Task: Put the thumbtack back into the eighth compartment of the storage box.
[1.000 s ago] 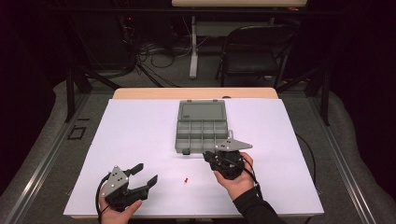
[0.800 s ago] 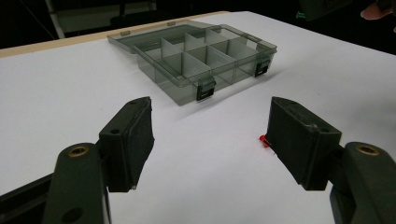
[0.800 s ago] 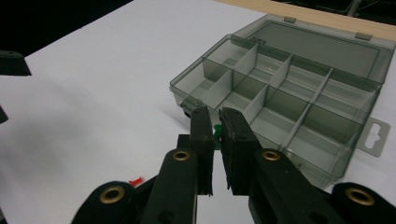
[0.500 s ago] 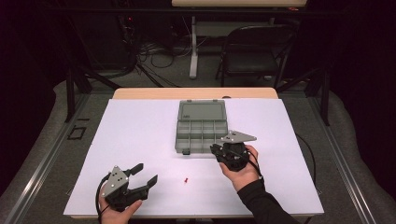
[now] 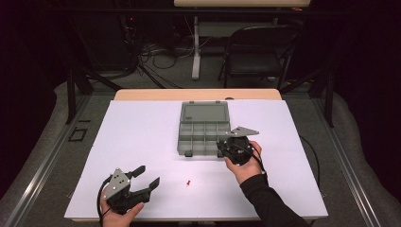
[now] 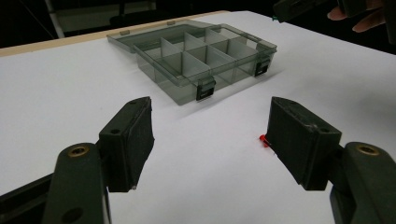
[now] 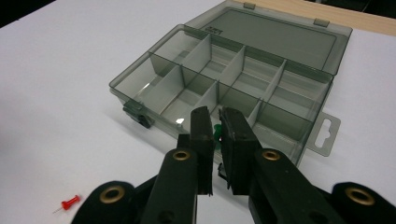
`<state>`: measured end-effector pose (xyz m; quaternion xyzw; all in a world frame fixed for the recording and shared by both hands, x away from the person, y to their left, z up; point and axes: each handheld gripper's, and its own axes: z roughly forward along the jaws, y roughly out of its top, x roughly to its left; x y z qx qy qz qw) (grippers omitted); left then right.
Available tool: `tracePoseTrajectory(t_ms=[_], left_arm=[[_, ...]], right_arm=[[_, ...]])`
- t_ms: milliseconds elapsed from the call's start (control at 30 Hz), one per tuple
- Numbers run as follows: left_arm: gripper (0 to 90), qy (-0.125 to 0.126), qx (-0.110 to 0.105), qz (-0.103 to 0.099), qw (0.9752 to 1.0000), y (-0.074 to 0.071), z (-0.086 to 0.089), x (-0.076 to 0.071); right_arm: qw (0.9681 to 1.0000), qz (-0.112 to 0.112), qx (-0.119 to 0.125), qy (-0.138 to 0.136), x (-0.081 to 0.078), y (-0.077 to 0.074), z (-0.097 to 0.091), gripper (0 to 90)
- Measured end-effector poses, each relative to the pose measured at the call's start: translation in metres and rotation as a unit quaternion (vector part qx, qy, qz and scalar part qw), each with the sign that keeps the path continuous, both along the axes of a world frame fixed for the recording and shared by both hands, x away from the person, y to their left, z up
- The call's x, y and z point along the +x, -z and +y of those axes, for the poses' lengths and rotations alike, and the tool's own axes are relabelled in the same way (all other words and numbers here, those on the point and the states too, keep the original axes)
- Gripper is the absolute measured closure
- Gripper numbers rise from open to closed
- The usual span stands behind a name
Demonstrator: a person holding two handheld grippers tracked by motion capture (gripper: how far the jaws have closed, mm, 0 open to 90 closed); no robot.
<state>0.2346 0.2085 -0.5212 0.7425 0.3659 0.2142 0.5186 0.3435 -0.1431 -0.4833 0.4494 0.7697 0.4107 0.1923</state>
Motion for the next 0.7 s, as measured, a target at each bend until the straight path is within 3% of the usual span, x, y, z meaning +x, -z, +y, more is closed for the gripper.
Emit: tracePoseTrajectory(t_ms=[700], left_arm=[[31.5, 0.000, -0.001, 0.001, 1.0000, 0.000, 0.000, 0.000]], right_arm=[[0.9987, 0.031, -0.013, 0.038, 0.034, 0.023, -0.008, 83.8]])
